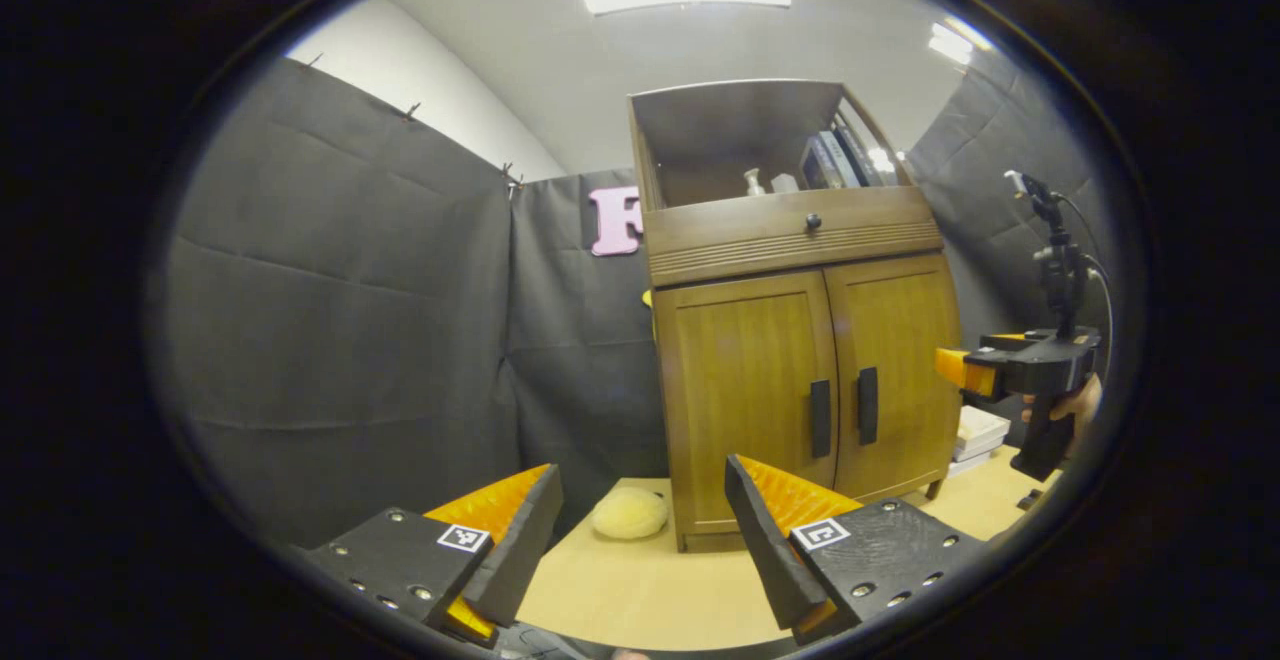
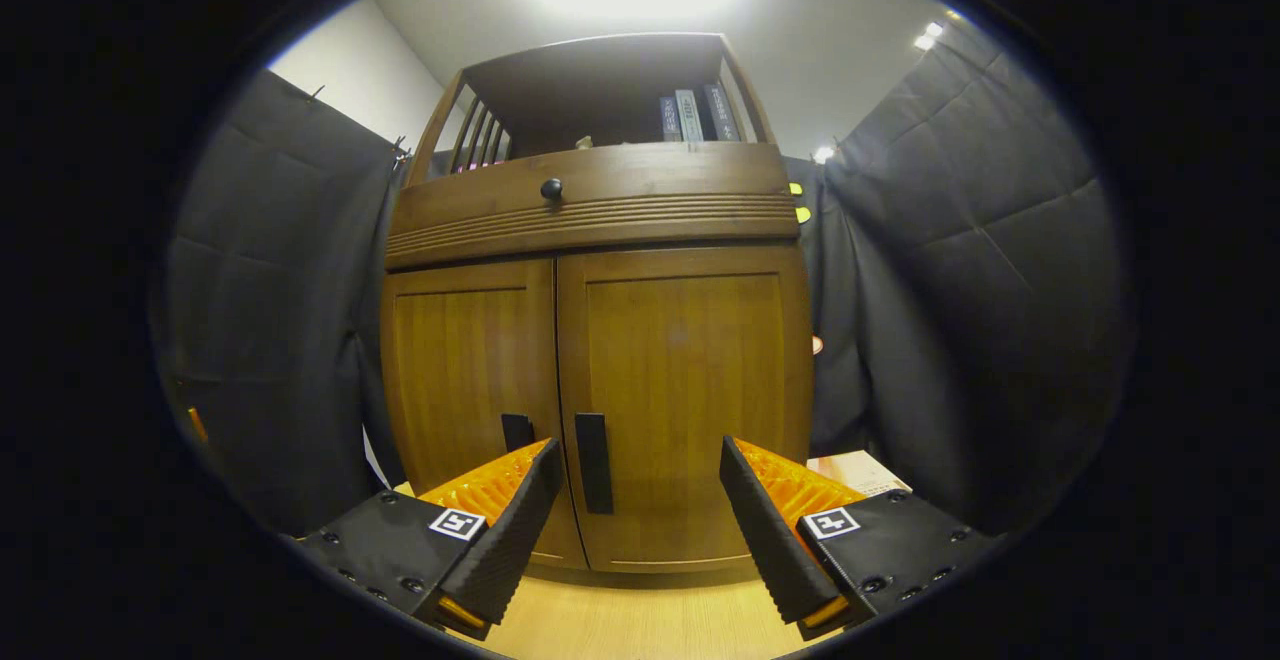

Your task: Open the right door of the double-door shoe cabinet with the right hand, and open the left door with the left hand.

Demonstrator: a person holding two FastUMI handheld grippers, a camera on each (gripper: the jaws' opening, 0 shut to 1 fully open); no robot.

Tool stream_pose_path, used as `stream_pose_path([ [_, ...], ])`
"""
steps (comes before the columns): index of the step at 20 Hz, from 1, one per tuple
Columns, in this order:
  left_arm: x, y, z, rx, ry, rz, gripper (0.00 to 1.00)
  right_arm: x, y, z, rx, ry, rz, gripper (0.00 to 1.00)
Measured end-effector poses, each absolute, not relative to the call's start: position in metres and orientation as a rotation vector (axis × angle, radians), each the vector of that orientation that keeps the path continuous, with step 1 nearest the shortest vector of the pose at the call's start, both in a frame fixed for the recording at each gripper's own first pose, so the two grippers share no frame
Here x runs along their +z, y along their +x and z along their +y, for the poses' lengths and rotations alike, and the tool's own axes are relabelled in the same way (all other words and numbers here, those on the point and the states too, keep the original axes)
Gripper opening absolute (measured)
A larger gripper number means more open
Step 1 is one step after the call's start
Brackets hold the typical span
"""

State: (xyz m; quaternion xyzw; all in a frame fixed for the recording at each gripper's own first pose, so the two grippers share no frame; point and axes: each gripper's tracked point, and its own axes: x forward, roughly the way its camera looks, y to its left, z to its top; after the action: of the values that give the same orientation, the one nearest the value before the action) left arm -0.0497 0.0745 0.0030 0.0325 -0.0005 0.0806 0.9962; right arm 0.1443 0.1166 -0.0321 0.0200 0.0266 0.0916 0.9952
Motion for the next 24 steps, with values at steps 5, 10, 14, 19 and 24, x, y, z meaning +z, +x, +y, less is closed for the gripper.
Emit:
stream_pose_path([
  [5,0.005,-0.059,0.079,0.224,0.079,0.000,0.94,-0.046,0.176,0.130,0.195,0.040,0.074,0.99],
  [10,0.006,-0.065,0.082,0.274,0.090,0.004,0.94,-0.058,0.205,0.148,0.211,0.046,0.091,0.99],
  [14,0.006,-0.065,0.085,0.305,0.093,0.015,0.94,-0.070,0.227,0.165,0.229,0.029,0.102,0.96],
  [19,0.006,-0.070,0.088,0.349,0.100,0.029,0.94,-0.084,0.250,0.184,0.248,0.036,0.133,0.87],
  [24,0.008,-0.073,0.092,0.390,0.104,0.040,0.94,-0.099,0.267,0.190,0.236,0.030,0.171,0.59],
])
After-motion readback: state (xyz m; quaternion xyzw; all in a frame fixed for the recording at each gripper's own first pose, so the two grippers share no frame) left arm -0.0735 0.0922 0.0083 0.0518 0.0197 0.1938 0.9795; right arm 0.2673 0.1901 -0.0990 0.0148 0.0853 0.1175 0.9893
